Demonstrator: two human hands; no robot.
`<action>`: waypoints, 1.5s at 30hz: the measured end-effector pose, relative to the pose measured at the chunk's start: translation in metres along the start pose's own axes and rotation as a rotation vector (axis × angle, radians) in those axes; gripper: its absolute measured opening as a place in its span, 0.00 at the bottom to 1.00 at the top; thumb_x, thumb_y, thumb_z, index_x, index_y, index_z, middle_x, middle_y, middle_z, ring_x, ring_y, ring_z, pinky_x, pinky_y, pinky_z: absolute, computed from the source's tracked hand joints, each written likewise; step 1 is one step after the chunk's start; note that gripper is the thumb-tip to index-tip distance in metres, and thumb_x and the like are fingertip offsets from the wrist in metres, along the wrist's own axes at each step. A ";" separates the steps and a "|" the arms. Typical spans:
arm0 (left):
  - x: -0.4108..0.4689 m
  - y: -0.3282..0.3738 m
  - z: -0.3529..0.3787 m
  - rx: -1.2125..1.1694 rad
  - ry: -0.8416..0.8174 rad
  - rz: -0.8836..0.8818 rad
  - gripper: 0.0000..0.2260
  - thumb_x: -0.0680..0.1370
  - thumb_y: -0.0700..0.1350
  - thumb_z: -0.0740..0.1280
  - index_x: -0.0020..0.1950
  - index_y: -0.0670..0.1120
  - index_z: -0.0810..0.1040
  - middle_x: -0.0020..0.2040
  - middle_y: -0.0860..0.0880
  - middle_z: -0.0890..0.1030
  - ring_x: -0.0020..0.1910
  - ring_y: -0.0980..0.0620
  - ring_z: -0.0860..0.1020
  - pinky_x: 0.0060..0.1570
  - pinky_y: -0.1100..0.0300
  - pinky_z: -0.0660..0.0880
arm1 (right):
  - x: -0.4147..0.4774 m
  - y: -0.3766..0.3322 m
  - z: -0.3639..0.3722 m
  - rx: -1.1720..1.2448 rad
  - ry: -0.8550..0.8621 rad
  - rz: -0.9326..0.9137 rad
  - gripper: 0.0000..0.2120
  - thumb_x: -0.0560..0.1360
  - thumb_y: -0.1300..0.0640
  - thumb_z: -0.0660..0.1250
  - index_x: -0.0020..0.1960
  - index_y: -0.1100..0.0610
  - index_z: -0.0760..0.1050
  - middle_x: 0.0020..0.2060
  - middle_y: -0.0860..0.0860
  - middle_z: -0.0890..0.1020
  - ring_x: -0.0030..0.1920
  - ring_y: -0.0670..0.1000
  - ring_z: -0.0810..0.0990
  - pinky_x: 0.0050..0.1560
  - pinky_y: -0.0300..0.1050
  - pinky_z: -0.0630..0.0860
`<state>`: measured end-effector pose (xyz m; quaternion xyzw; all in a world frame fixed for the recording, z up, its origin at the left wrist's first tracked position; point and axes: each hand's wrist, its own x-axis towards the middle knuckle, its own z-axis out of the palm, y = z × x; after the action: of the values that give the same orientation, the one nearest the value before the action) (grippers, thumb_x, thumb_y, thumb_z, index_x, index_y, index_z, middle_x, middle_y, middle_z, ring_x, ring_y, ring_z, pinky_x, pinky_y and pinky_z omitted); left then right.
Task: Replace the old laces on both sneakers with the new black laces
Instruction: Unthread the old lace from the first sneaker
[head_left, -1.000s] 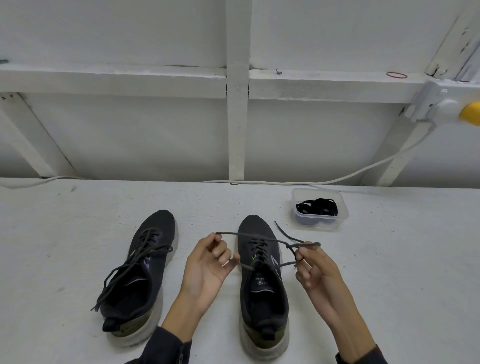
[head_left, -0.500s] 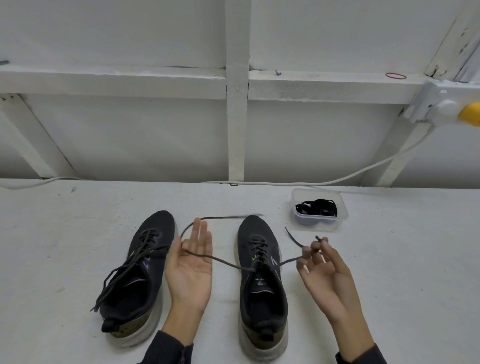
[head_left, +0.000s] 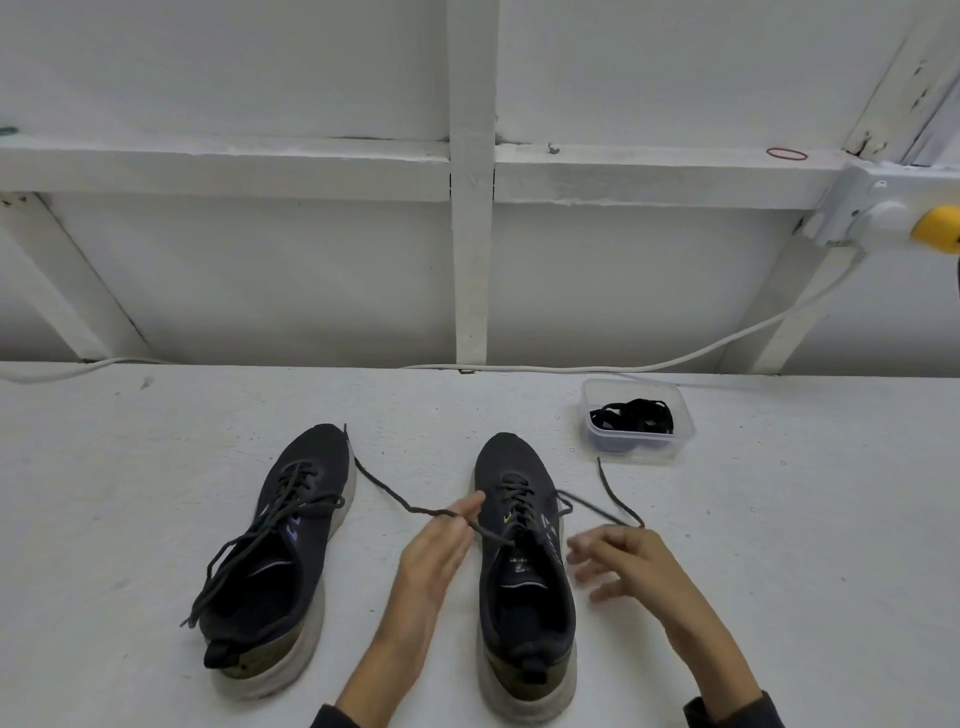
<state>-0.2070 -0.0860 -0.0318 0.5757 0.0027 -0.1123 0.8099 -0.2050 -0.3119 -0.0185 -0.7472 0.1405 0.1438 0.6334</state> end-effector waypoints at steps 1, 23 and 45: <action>-0.003 -0.004 0.003 0.054 -0.052 0.010 0.24 0.74 0.51 0.67 0.69 0.46 0.73 0.66 0.52 0.79 0.68 0.57 0.73 0.69 0.62 0.68 | -0.002 -0.001 0.001 -0.051 -0.040 -0.015 0.06 0.77 0.61 0.68 0.46 0.60 0.84 0.41 0.55 0.86 0.39 0.51 0.83 0.42 0.51 0.80; 0.003 -0.033 0.020 0.531 -0.054 0.173 0.21 0.80 0.50 0.62 0.72 0.60 0.64 0.74 0.62 0.65 0.74 0.66 0.60 0.73 0.67 0.58 | 0.010 -0.010 0.040 -0.112 0.108 -0.320 0.06 0.79 0.63 0.65 0.43 0.58 0.75 0.26 0.47 0.77 0.27 0.45 0.74 0.31 0.39 0.71; 0.004 -0.037 0.019 0.498 -0.032 0.154 0.21 0.78 0.51 0.62 0.71 0.60 0.65 0.74 0.62 0.67 0.73 0.67 0.62 0.73 0.67 0.59 | 0.013 -0.026 0.014 0.130 0.129 -0.155 0.07 0.75 0.59 0.71 0.44 0.64 0.81 0.24 0.48 0.71 0.26 0.47 0.66 0.27 0.34 0.63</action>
<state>-0.2126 -0.1162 -0.0600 0.7539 -0.0816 -0.0565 0.6494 -0.1828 -0.2943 -0.0021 -0.7211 0.1320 0.0367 0.6792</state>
